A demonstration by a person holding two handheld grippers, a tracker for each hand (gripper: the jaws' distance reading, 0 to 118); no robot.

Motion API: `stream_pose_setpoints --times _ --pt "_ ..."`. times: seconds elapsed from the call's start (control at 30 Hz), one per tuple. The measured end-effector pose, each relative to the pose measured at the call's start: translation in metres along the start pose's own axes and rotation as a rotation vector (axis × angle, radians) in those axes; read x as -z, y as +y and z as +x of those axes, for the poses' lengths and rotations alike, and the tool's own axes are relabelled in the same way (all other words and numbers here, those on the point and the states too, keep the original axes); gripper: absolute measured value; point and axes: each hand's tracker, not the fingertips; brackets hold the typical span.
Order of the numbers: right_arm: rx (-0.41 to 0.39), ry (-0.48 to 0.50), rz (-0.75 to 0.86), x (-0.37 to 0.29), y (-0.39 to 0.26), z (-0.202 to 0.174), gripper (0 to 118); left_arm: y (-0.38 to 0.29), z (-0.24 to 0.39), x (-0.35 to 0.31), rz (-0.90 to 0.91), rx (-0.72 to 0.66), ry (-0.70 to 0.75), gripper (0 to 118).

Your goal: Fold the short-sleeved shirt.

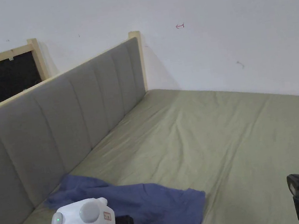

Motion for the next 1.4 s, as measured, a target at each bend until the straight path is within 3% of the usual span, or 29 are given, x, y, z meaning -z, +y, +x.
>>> stream_pose_setpoints --times 0.07,0.13,0.17,0.23,0.3,0.43,0.5,0.53,0.57,0.6,0.63,0.73,0.83,1.03,1.2,1.4 --pt "0.005 -0.008 -0.015 0.002 -0.004 0.004 0 -0.002 0.010 0.026 -0.077 0.029 0.010 118" --pt "0.011 -0.018 -0.031 0.004 -0.008 0.008 0 -0.010 0.024 0.046 -0.065 0.156 0.083 118" --pt "0.015 -0.020 -0.041 0.005 -0.010 0.010 0 -0.014 0.031 0.051 -0.054 0.220 0.190 118" --pt "0.023 -0.021 -0.060 0.007 -0.014 0.012 0 -0.015 0.038 0.052 0.022 0.184 0.201 118" --pt "0.032 -0.018 -0.071 0.007 -0.017 0.014 0 -0.018 0.050 0.035 -0.044 0.172 0.206 118" --pt "0.048 -0.013 -0.083 0.006 -0.020 0.018 0 -0.020 0.031 0.025 0.020 0.168 0.121 117" --pt "0.050 -0.012 -0.086 0.005 -0.020 0.020 0 -0.027 0.028 0.004 0.096 0.193 0.113 92" --pt "0.051 -0.012 -0.085 0.004 -0.020 0.021 0 -0.032 0.028 -0.013 0.127 0.201 0.083 73" --pt "0.054 -0.014 -0.083 0.002 -0.019 0.022 0 -0.035 0.028 -0.024 0.147 0.217 0.099 35" --pt "0.058 -0.017 -0.081 0.001 -0.019 0.024 0 -0.039 0.027 -0.034 0.163 0.240 0.136 11" --pt "0.064 -0.019 -0.078 -0.001 -0.018 0.026 0 -0.043 0.025 -0.043 0.181 0.249 0.158 5" --pt "0.093 -0.020 -0.064 -0.011 -0.015 0.032 0 -0.046 0.012 -0.074 0.254 0.200 0.078 5" --pt "0.101 -0.031 -0.045 -0.028 -0.013 0.040 0 -0.043 0.000 -0.104 0.343 0.177 0.094 4" --pt "0.097 -0.115 0.029 -0.074 -0.012 0.069 0 -0.044 0.020 -0.186 0.491 0.255 0.133 4" --pt "0.185 -0.191 0.114 -0.114 -0.017 0.103 0 -0.030 0.092 -0.257 0.631 0.330 0.020 4" --pt "0.298 -0.307 0.170 -0.161 -0.026 0.146 0 -0.039 0.228 -0.304 0.674 0.513 -0.285 4"
